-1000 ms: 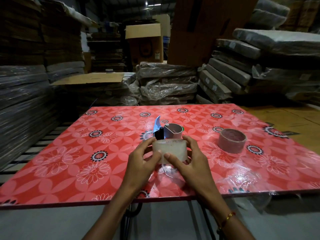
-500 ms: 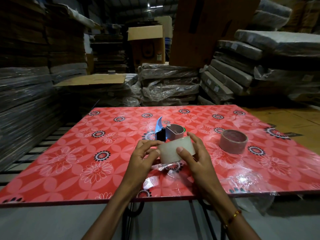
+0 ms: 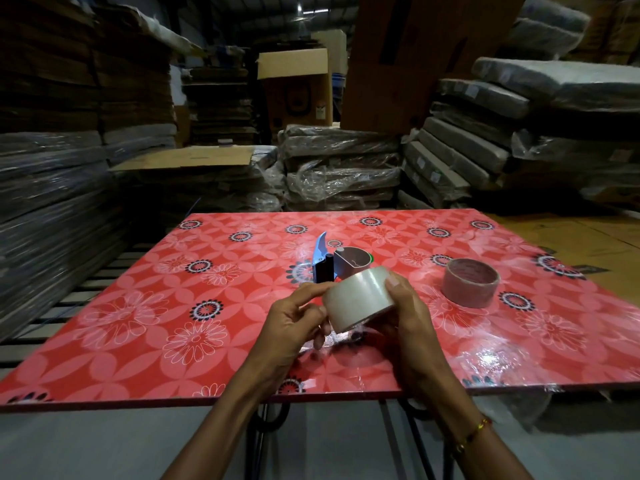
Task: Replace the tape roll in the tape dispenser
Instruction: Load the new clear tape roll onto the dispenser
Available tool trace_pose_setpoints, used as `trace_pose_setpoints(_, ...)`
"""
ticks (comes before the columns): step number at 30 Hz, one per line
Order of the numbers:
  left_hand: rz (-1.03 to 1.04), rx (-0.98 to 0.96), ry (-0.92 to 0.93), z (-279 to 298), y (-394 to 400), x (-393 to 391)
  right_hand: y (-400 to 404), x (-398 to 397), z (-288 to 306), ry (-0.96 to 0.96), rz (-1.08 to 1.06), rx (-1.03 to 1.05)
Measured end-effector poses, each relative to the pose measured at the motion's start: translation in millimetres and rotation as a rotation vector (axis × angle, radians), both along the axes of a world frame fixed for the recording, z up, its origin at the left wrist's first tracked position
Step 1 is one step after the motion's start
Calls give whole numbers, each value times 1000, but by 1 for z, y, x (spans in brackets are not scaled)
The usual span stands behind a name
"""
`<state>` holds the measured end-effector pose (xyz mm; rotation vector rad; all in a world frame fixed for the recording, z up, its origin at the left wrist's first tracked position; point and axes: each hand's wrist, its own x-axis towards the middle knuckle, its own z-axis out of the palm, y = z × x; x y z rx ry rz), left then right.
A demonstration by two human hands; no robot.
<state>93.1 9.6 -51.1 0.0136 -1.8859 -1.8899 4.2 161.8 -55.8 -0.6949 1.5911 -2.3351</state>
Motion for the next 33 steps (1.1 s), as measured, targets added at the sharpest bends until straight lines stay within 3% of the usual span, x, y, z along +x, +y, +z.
trace_pose_setpoints(4,-15,30,-12,3,3,3,-1,1,4,-78,-30,35)
trace_pose_setpoints(8,-37,-67,-44,5,7,3,3,-2,1,-120,-35,52)
trace_pose_setpoints(10,-21,-94,-41,4,8,2,2,1,3,-69,-39,32)
trace_pose_setpoints(18,-102,130,-120,7,3,3,3,6,2,117,33,43)
trace_pose_setpoints(24,-205,46,-155,6,4,1,7,8,3,216,37,89)
trace_pose_setpoints(33,-125,35,-94,4,3,3,6,11,1,315,-112,67)
